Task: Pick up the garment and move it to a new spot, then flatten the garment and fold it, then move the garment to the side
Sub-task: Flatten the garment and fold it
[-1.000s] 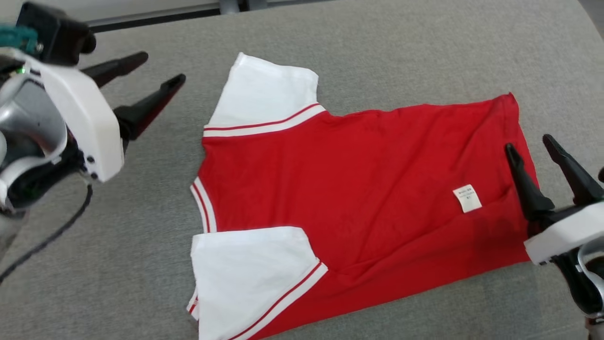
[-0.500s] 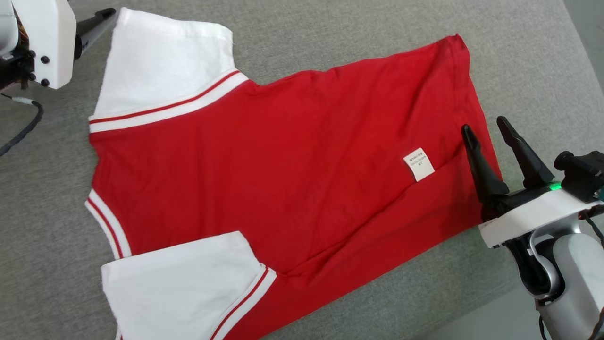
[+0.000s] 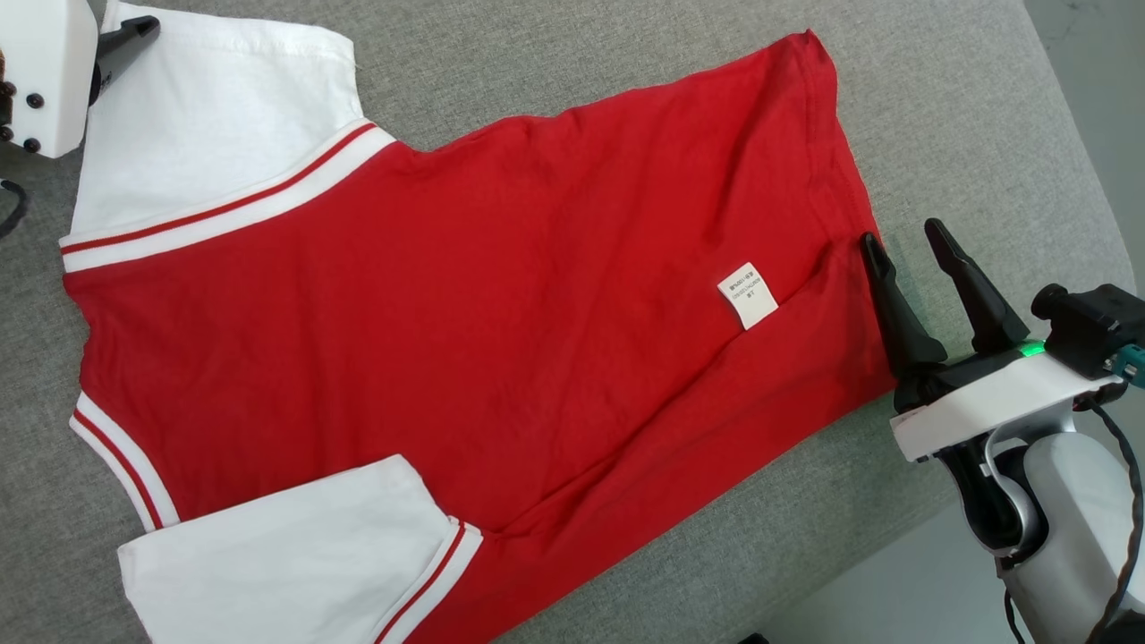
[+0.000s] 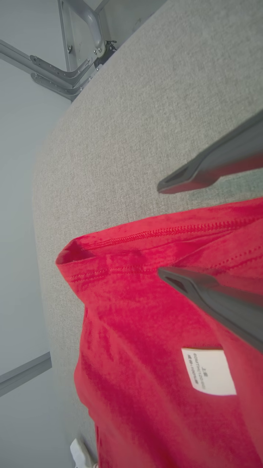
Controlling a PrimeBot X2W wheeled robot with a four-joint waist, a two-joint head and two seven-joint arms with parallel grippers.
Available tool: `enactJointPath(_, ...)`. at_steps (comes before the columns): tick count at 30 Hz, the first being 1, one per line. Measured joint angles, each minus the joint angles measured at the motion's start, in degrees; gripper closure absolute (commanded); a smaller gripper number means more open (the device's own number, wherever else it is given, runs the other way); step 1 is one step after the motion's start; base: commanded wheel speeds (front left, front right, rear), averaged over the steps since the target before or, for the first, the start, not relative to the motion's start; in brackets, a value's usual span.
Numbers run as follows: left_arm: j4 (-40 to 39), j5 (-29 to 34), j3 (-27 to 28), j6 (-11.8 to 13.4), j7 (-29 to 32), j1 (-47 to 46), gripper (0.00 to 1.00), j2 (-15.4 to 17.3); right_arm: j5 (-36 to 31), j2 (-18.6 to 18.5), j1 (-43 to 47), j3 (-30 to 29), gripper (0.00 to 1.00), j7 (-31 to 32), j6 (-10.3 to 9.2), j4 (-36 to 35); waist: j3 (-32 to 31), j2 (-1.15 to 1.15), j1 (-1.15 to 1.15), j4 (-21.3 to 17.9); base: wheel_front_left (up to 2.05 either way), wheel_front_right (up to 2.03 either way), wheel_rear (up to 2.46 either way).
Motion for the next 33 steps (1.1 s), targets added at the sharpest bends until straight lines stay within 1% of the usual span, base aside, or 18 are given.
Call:
enactJointPath(2,0.54,-0.73,0.01,0.0,0.27,-0.16,0.15,0.04,0.22,-0.12,-0.31,0.04,0.0,-0.19,0.0,0.52,0.02,0.0,0.0,0.07,0.0,0.0,0.0)
enactJointPath(4,0.89,-1.47,0.08,0.0,0.76,-0.44,0.17,-0.01,0.29,-0.37,-0.49,-0.01,0.0,-0.24,0.0,0.9,-0.02,0.0,0.0,0.28,0.0,0.0,0.0)
enactJointPath(5,1.11,-1.98,0.27,0.0,1.01,-0.53,0.2,-0.08,0.33,-0.49,-0.52,-0.1,0.0,-0.31,0.0,1.04,-0.05,0.0,0.0,0.4,0.0,0.0,0.0)
enactJointPath(7,1.41,-2.85,0.53,0.0,1.25,-0.63,0.15,-0.16,0.35,-0.79,-0.52,-0.23,0.0,-0.34,0.0,1.36,-0.15,0.0,0.0,0.65,0.0,0.0,0.0)
enactJointPath(10,1.66,-3.49,0.62,0.0,1.53,-0.74,0.18,-0.16,0.27,-0.82,-0.6,-0.24,0.0,-0.34,0.0,1.63,-0.3,0.0,0.0,0.91,0.0,0.0,0.0)
enactJointPath(12,1.8,-3.47,0.37,0.0,1.7,-0.89,0.27,-0.01,0.24,-0.65,-0.82,-0.15,0.0,-0.34,0.0,1.8,-0.27,0.0,0.0,0.93,0.0,0.0,0.0)
enactJointPath(13,1.87,-3.5,0.26,0.0,1.71,-0.89,0.29,0.01,0.23,-0.52,-1.02,-0.03,0.0,-0.34,0.0,1.83,-0.23,0.0,0.0,0.89,0.0,0.0,0.0)
enactJointPath(14,1.92,-3.53,0.22,0.0,1.7,-0.88,0.33,-0.02,0.23,-0.33,-1.2,0.08,0.0,-0.34,0.0,1.88,-0.17,0.0,0.0,0.84,0.0,0.0,0.0)
enactJointPath(17,1.85,-3.59,-0.14,0.0,1.59,-0.88,0.39,-0.04,0.26,-0.1,-1.5,0.35,0.0,-0.6,0.0,2.0,0.08,0.0,0.0,0.69,0.0,0.0,0.0)
enactJointPath(19,1.64,-3.88,-0.41,0.0,1.63,-0.88,0.53,0.0,0.44,-0.2,-1.62,0.37,0.0,-0.83,0.0,2.04,0.2,0.0,0.0,0.6,0.0,0.0,0.0)
enactJointPath(20,1.47,-4.07,-0.58,0.0,1.67,-0.88,0.61,0.0,0.56,-0.36,-1.65,0.37,0.0,-1.02,0.0,2.09,0.21,0.0,0.0,0.55,0.0,0.0,0.0)
enactJointPath(22,0.97,-4.6,-1.13,0.0,2.2,-0.88,1.0,-0.02,0.68,-0.73,-1.65,0.34,0.0,-1.24,0.0,2.26,0.12,0.0,0.0,0.48,0.0,0.0,0.0)
enactJointPath(28,-1.49,-7.44,-2.66,0.0,4.44,-0.01,1.0,-0.04,0.86,-1.53,-1.75,0.16,0.0,-0.85,0.0,2.26,-0.86,0.0,0.0,0.72,0.0,0.0,0.0)
enactJointPath(31,-3.77,-7.92,-3.5,0.0,1.88,0.3,1.0,-0.38,0.67,-2.18,-3.14,0.02,0.0,1.12,0.0,2.45,-1.37,0.0,0.0,1.24,0.0,0.0,0.0)
enactJointPath(33,-5.7,-7.71,-4.33,0.0,-1.03,0.26,1.0,-0.27,0.8,-2.32,-4.89,-0.44,0.0,3.61,0.0,2.78,-1.82,0.0,0.0,1.7,0.0,0.0,0.0)
